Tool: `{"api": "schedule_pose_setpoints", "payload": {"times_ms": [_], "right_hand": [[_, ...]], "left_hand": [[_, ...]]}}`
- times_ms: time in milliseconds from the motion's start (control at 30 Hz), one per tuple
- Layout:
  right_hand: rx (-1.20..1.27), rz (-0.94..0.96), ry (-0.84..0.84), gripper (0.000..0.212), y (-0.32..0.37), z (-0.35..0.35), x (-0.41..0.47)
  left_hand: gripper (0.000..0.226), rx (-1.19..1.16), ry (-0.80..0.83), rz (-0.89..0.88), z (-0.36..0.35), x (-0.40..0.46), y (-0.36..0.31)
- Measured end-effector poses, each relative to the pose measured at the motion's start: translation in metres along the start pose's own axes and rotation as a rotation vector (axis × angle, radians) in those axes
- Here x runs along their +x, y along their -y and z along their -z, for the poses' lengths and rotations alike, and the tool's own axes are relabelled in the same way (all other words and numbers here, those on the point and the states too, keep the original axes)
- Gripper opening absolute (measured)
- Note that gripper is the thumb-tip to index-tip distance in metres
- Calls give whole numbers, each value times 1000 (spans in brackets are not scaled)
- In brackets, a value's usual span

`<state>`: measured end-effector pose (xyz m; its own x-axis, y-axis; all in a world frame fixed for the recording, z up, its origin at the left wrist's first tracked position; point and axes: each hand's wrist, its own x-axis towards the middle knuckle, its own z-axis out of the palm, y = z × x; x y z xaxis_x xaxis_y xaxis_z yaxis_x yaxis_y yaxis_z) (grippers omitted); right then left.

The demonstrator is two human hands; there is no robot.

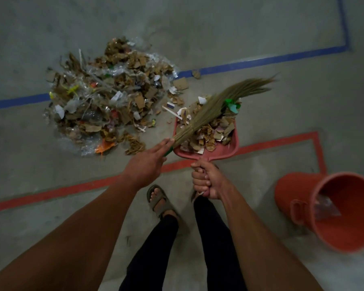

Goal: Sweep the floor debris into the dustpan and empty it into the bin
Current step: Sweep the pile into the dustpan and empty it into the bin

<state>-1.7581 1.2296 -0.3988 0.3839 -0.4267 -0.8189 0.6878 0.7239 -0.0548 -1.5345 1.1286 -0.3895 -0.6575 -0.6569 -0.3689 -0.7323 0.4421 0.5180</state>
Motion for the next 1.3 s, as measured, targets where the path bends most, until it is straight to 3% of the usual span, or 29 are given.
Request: {"api": "schedule_pose_setpoints", "payload": {"times_ms": [400, 900, 1033, 1300], "right_hand": [[256, 229, -5, 39, 11, 101, -100], [667, 551, -131, 39, -30, 298, -263], [785, 606, -146, 39, -50, 340, -290], [884, 642, -160, 39, -62, 406, -306]], "left_hand": [[70, 99, 76, -315, -25, 79, -125], [69, 270, 258, -788, -151, 155, -388], [67, 300, 405, -855, -196, 164, -438], [68, 443, 519, -862, -267, 175, -499]]}}
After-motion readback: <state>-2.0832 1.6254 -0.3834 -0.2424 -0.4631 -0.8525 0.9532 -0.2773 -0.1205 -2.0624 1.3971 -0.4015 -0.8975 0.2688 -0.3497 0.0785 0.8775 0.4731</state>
